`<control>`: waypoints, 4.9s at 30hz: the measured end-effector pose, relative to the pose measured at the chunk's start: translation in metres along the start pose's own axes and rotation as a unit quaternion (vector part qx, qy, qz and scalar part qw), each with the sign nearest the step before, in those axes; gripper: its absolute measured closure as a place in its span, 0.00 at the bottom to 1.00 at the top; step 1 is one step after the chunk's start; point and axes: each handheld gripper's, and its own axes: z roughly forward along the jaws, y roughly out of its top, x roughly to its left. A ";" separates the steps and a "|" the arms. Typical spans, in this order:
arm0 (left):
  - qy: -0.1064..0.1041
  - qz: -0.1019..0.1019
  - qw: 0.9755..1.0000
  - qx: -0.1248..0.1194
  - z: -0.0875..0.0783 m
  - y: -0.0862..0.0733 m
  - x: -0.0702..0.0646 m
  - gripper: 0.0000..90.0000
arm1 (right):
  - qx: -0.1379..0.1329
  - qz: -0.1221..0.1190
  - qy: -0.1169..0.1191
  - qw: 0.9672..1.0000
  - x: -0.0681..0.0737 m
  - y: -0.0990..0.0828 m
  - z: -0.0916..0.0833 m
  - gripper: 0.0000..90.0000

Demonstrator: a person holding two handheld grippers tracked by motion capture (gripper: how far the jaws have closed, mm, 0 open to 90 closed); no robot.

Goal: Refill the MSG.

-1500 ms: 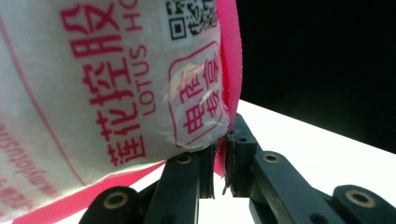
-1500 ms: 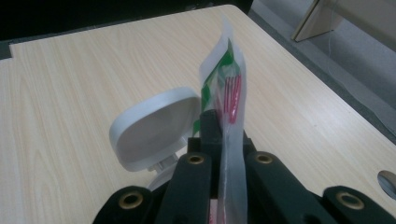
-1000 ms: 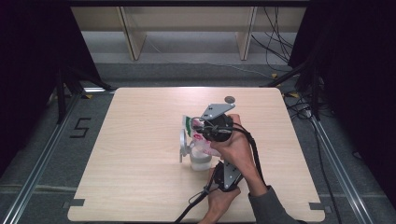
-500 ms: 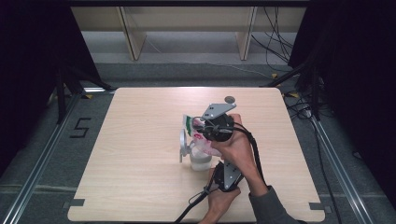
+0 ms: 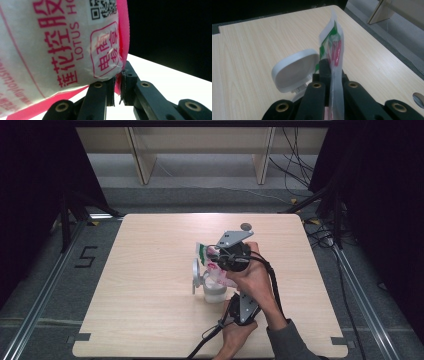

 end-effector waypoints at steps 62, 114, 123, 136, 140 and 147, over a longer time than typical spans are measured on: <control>0.000 -0.004 1.000 -0.001 -0.001 -0.001 0.000 0.92 | -0.008 0.010 0.001 1.000 0.000 -0.001 -0.004 1.00; 0.002 0.036 0.999 0.027 -0.007 -0.005 0.008 0.92 | -0.052 0.012 0.009 0.999 -0.009 -0.008 -0.024 1.00; -0.004 0.039 0.998 0.043 -0.014 -0.010 0.011 0.91 | -0.075 0.014 0.030 0.997 -0.012 -0.016 -0.033 1.00; -0.001 0.044 0.998 0.054 -0.025 -0.017 0.018 0.90 | -0.121 0.023 0.040 0.992 -0.017 -0.028 -0.050 1.00; -0.004 0.049 0.997 0.058 -0.028 -0.018 0.018 0.89 | -0.124 0.021 0.045 0.991 -0.020 -0.032 -0.054 1.00; -0.007 0.051 0.997 0.061 -0.033 -0.020 0.020 0.87 | -0.132 0.021 0.033 0.991 -0.023 -0.038 -0.062 1.00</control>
